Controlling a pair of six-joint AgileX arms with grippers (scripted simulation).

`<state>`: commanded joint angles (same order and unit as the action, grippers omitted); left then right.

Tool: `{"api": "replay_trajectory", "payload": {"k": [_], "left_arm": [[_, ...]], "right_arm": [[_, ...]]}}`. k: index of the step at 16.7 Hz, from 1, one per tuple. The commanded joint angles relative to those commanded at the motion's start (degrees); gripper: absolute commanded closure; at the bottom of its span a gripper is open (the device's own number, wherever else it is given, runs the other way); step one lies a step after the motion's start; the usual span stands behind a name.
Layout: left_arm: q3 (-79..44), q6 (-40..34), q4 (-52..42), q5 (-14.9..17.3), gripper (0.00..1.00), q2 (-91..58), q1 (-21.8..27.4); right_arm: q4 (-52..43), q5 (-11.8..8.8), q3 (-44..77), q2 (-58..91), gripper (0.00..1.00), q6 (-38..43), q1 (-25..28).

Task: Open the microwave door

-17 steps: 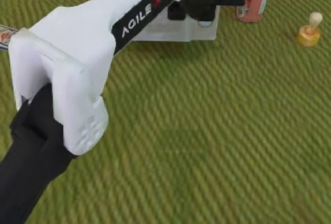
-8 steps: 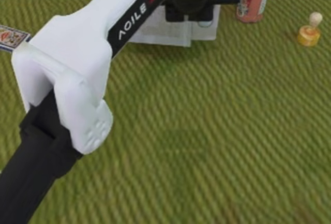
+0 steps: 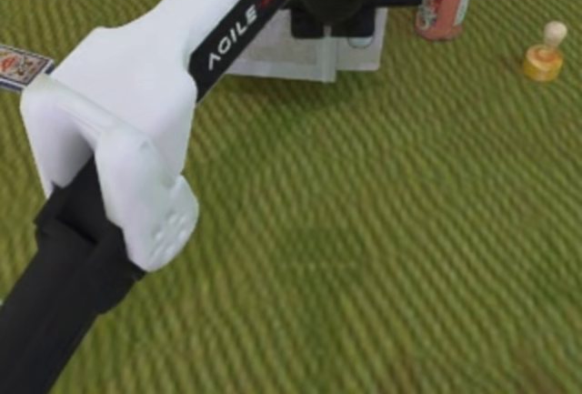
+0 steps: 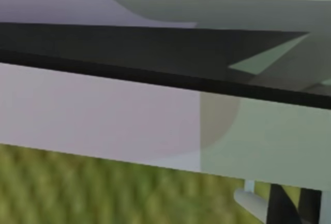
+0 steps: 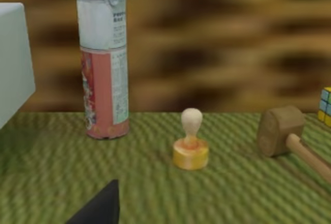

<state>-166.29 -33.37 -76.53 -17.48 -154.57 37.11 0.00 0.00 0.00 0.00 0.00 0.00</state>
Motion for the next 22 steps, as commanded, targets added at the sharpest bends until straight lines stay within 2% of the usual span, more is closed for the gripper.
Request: {"api": "replay_trajectory", "payload": {"k": [16,19,22], "left_arm": [[0.2,-0.2,0.2,0.2,1.00,-0.3,0.5],[4.2,0.7,2.8,0.4,1.00,2.5,0.2],[13.7,2.4,7.2,1.1,1.00,7.2,-0.2]], "right_arm": [[0.0,0.0,0.0,0.0,0.00,0.0,0.0],[0.0,0.0,0.0,0.0,0.00,0.0,0.0],[0.0,0.0,0.0,0.0,0.00,0.0,0.0]]}}
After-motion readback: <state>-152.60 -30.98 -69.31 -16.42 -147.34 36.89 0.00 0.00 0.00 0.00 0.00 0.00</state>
